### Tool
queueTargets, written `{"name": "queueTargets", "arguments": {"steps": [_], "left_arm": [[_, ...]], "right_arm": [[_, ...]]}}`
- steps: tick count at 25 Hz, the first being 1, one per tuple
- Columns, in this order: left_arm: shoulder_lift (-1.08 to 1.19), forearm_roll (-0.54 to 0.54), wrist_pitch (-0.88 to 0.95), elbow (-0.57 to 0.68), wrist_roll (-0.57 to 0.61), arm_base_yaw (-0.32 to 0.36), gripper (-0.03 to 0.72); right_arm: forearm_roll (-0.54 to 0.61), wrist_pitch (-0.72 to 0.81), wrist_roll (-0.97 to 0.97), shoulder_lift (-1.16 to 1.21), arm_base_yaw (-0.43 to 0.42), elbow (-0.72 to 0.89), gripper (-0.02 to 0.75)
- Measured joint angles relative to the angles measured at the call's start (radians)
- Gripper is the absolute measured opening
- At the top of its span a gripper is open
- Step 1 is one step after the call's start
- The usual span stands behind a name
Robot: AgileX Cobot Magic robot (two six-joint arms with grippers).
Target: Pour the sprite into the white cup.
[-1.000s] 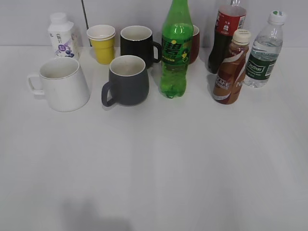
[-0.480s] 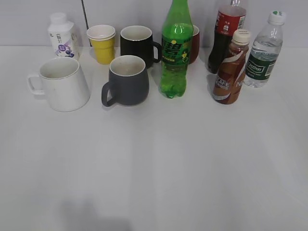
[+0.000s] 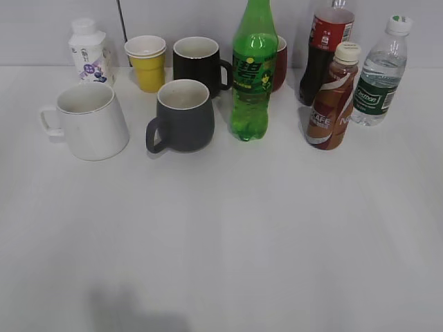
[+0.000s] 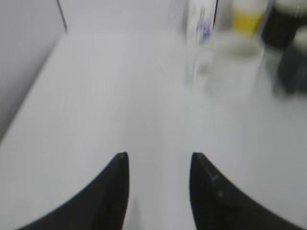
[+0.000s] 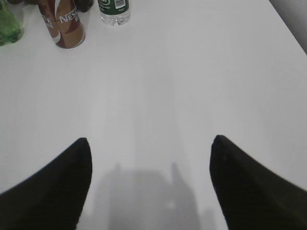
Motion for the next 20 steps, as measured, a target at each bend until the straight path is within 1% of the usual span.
{"name": "queueTargets", "arguments": {"steps": [1, 3, 6, 7, 9, 12, 15, 17, 20], "left_arm": [[0.037, -0.007, -0.109, 0.000, 0.000, 0.000, 0.298], [0.118, -0.014, -0.427, 0.000, 0.000, 0.000, 0.267], [0.271, -0.015, -0.864, -0.005, 0.000, 0.000, 0.255], [0.329, -0.008, -0.980, -0.006, 0.000, 0.000, 0.253], [0.447, -0.008, -1.132, -0.008, 0.000, 0.000, 0.252], [0.620, -0.008, -1.249, -0.008, 0.000, 0.000, 0.252], [0.820, -0.008, -1.293, -0.004, 0.000, 0.000, 0.254], [0.927, -0.008, -1.319, 0.017, 0.000, 0.000, 0.254], [1.102, -0.008, -1.432, 0.086, 0.000, 0.000, 0.254]], "right_arm": [[0.000, 0.000, 0.000, 0.000, 0.000, 0.000, 0.574], [0.000, 0.000, 0.000, 0.000, 0.001, 0.000, 0.574], [0.000, 0.000, 0.000, 0.000, 0.001, 0.000, 0.574], [0.000, 0.000, 0.000, 0.000, 0.001, 0.000, 0.574], [0.000, 0.000, 0.000, 0.000, 0.001, 0.000, 0.574], [0.000, 0.000, 0.000, 0.000, 0.001, 0.000, 0.574], [0.000, 0.000, 0.000, 0.000, 0.001, 0.000, 0.574], [0.000, 0.000, 0.000, 0.000, 0.001, 0.000, 0.574], [0.000, 0.000, 0.000, 0.000, 0.001, 0.000, 0.574]]}}
